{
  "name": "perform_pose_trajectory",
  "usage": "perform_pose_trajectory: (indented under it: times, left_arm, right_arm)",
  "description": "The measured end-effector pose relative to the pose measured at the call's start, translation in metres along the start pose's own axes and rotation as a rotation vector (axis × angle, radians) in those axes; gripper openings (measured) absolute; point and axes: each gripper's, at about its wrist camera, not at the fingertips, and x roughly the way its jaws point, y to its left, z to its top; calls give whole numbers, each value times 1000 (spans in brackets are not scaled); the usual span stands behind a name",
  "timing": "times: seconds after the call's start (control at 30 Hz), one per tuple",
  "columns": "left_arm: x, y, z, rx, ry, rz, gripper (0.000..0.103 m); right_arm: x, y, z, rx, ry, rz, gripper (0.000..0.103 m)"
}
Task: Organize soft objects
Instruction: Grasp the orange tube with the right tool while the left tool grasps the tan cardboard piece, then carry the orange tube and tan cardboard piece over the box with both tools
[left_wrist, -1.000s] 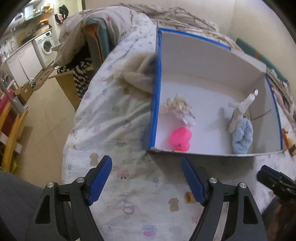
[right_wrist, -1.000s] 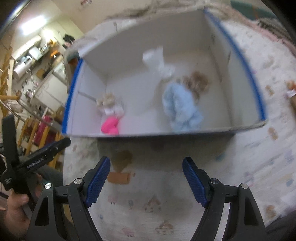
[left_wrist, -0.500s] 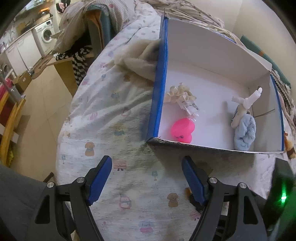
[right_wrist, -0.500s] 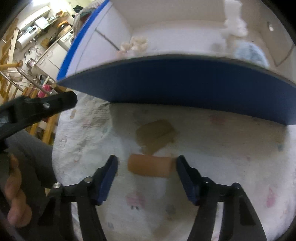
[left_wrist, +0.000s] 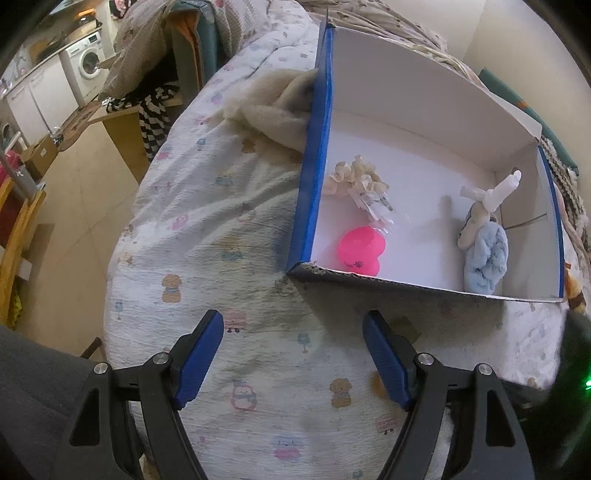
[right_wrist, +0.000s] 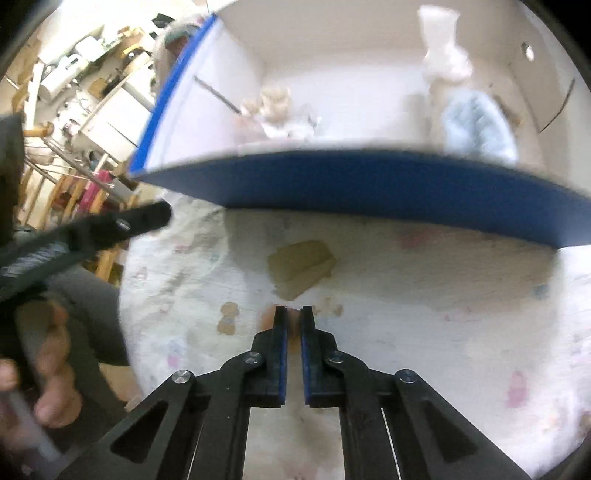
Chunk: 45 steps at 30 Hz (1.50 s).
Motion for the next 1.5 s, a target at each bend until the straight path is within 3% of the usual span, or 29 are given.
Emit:
perform_pose_trajectory:
  times: [0.37, 0.67, 0.87, 0.9, 0.97, 1.0, 1.07, 1.13, 1.5]
  left_arm:
    - [16, -23, -8, 79, 34, -5, 75]
    - [48, -86, -17, 287, 83, -38, 75]
    - [76, -101, -22, 312, 142, -49, 75]
    - [81, -100, -22, 311, 155, -57, 73]
    - [89, -100, -24, 324, 181, -58, 51]
    - [91, -99, -24, 330, 181, -45, 47]
    - [88, -97, -22, 328, 162, -51, 21]
    - [83, -96, -19, 335, 142, -39, 10]
    - [56, -75, -14, 264, 56, 49, 9]
  right_arm:
    - [-63, -36, 6, 62, -136, -23, 7]
    - [-70, -53, 5, 126, -182, -43, 7]
    - [-70, -59, 4, 148, -184, -41, 7]
    - [-71, -59, 3, 149, -187, -39, 7]
    - [-72, -58, 3, 147, -192, -37, 7]
    - [-72, -58, 3, 146, -193, -36, 7]
    - [-71, -57, 3, 144, -191, -34, 7]
    - [-71, -57, 2, 141, -189, -36, 7]
    - [-70, -54, 2, 127, -188, -47, 7]
